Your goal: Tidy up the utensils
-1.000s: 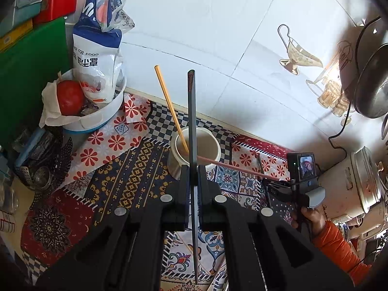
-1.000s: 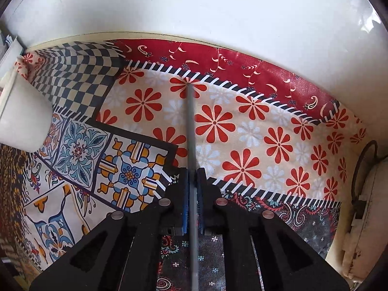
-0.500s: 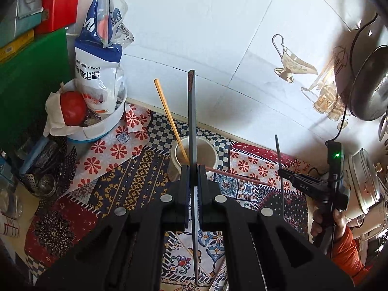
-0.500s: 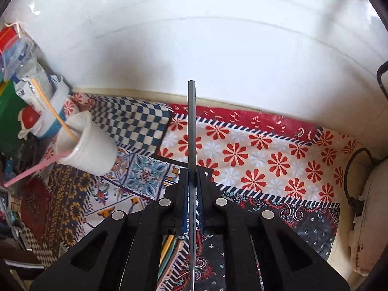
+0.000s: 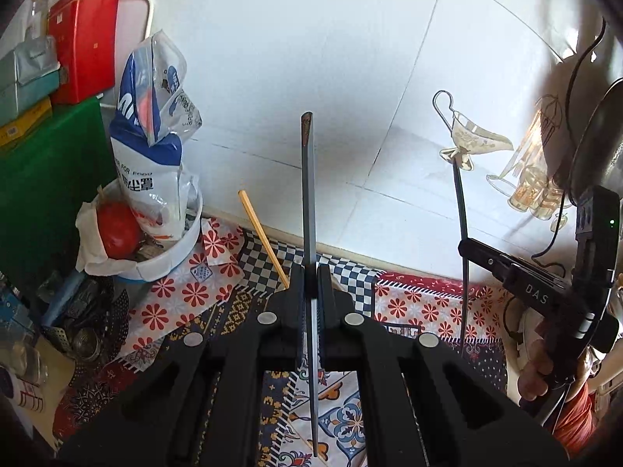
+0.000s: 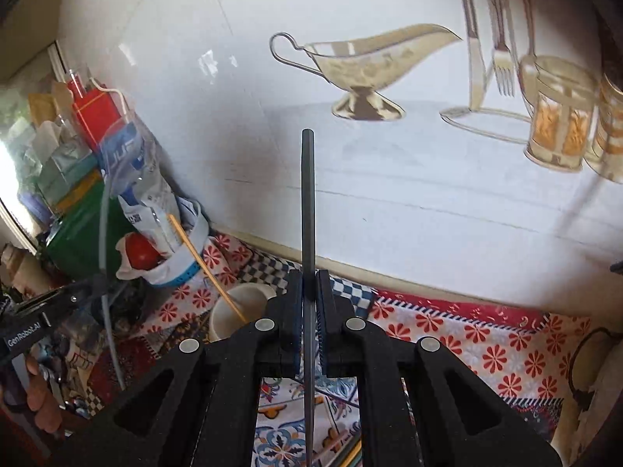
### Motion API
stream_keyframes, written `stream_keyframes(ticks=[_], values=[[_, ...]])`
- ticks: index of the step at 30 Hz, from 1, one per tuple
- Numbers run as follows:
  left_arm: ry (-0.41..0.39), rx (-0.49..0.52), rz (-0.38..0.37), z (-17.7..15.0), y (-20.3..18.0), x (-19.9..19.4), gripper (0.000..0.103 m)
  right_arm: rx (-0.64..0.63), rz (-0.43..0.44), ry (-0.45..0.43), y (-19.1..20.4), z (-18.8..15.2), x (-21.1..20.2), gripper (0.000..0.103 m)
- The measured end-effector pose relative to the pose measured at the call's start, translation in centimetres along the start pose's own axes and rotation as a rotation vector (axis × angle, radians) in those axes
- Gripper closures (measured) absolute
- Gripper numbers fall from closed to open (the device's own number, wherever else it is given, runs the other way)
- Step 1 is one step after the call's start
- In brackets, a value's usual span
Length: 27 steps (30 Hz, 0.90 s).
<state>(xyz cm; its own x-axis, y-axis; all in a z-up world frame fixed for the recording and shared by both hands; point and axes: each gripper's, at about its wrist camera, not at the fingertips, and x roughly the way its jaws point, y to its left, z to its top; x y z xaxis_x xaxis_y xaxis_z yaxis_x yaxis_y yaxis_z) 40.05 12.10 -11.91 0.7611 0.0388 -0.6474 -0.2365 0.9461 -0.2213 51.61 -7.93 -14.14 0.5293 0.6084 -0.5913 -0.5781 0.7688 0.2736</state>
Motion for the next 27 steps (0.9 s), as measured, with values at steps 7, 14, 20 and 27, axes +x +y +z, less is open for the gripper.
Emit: stream_keyframes(ticks=[7,14,20,27], values=[[-0.064,0.029,0.028,2.4,-1.1,1.6,0.099,-0.042,0.092,-0.085,2.6,2.4,1.8,0.097],[-0.109,0.023,0.037,3.9,-1.0,4.3,0.099,-0.053,0.149,-0.147,4.0,3.8,4.3,0.097],[-0.171,-0.025,0.062,4.0,0.3,6.4,0.099,-0.074,0.162,-0.188,4.4,3.6,6.6,0.097],[-0.244,-0.03,0.114,3.7,1.1,9.0,0.099,-0.092,0.189,-0.189,3.7,2.7,9.4,0.097]])
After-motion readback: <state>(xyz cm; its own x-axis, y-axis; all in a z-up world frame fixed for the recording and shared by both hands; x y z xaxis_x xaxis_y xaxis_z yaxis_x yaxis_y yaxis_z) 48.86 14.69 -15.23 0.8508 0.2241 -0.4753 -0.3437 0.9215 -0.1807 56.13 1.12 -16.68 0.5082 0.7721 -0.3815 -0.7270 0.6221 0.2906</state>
